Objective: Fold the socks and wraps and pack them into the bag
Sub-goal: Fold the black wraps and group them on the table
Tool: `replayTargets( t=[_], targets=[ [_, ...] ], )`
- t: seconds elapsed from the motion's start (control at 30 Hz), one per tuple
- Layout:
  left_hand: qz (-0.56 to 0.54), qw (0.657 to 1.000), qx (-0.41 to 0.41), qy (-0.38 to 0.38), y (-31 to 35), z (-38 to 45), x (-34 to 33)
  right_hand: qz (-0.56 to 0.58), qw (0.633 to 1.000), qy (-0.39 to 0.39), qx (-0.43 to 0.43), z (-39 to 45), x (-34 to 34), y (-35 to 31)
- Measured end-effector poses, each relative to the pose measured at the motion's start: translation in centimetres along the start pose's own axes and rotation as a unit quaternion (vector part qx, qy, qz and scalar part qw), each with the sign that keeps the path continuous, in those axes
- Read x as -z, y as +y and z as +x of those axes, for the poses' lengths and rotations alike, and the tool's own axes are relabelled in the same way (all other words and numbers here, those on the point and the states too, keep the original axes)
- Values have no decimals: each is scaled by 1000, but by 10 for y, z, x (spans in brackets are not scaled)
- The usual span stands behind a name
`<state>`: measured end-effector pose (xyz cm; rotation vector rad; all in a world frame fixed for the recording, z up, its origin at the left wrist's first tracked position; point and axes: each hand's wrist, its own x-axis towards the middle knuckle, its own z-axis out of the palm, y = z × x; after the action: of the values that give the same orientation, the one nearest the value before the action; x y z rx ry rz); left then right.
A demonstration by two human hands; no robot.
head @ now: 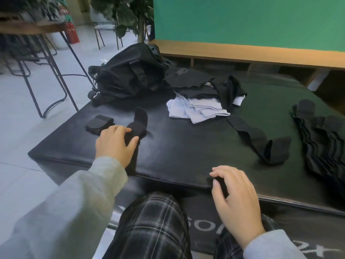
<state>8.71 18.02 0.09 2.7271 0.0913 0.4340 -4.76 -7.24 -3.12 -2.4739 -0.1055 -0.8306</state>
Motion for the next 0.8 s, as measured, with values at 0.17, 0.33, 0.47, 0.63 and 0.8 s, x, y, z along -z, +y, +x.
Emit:
replayTargets(
  t=[0.17, 0.33, 0.47, 0.63, 0.8],
  targets=[
    [-62, 991, -91, 82, -4, -10, -5, 4, 1000, 7, -1, 0, 0, 0],
    [-76, 992, -87, 43, -5, -11, -6, 7, 1000, 0, -2, -2, 0, 2],
    [-62, 995, -73, -1, -4, -10, -2, 5, 1000, -2, -7, -1, 1, 0],
    [-108, 977, -179, -33, 8, -28, -5, 3, 999, -7, -32, 2, 2, -5],
    [-184, 951, -241, -63, 23, -47, -14, 69, 984, -64, -149, 25, -1, -25]
  ],
)
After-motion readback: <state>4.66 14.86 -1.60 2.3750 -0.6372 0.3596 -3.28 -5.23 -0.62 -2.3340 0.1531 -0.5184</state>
